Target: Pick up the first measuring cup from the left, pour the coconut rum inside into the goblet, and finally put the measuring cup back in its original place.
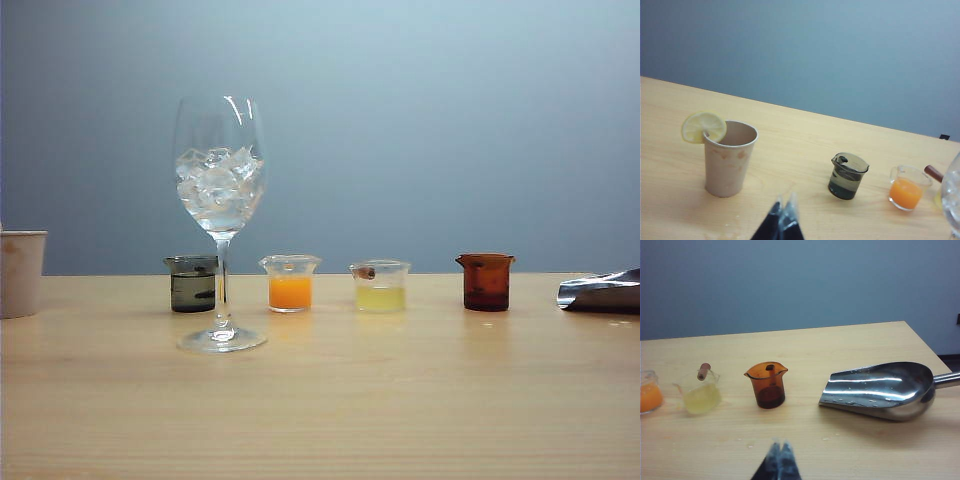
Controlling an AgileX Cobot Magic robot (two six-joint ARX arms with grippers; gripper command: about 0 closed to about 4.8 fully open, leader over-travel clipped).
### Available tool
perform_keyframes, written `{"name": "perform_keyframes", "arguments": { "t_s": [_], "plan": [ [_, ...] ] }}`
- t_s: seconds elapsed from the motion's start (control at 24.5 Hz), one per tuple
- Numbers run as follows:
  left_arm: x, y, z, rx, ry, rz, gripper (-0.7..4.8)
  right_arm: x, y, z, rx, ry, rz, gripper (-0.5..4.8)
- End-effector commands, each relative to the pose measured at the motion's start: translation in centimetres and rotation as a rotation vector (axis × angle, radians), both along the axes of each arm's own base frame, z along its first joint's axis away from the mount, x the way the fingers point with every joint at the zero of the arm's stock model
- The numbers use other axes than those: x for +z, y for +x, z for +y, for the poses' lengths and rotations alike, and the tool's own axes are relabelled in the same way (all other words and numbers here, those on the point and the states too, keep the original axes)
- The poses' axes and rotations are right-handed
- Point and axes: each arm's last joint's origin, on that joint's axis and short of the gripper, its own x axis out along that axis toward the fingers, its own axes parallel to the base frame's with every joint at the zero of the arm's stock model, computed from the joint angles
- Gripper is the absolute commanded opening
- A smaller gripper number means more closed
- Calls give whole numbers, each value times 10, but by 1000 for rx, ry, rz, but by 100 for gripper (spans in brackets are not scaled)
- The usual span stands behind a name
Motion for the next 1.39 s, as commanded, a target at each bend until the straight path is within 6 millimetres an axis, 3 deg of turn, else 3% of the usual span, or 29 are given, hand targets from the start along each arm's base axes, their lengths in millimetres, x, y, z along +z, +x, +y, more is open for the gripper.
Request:
{"name": "perform_keyframes", "arguments": {
  "t_s": [0.04, 0.37, 0.53, 0.73, 0.9, 1.22, 1.39],
  "plan": [
    [3, 0, 0, 7, 76, -24, -5, 2, 0, -1, -23, -32, -7, -5],
    [2, 0, 0, 9, 96, -25, -5, 0, 0, -3, -117, -60, 19, -5],
    [12, -3, 0, 8, 49, -43, -5, 16, -4, -4, -116, -57, 0, -5],
    [62, -19, 0, 26, 43, -109, -5, 81, -20, -5, -123, -38, -126, -5],
    [84, -18, -1, -31, 4, -88, -5, 116, -18, -2, -38, -35, -146, -5],
    [131, 12, -2, -68, -25, -20, -5, 182, 11, 1, -15, -40, -110, -5],
    [150, 47, -7, -151, -21, 19, -5, 211, 28, 12, 108, -1, -105, -5]
  ]
}}
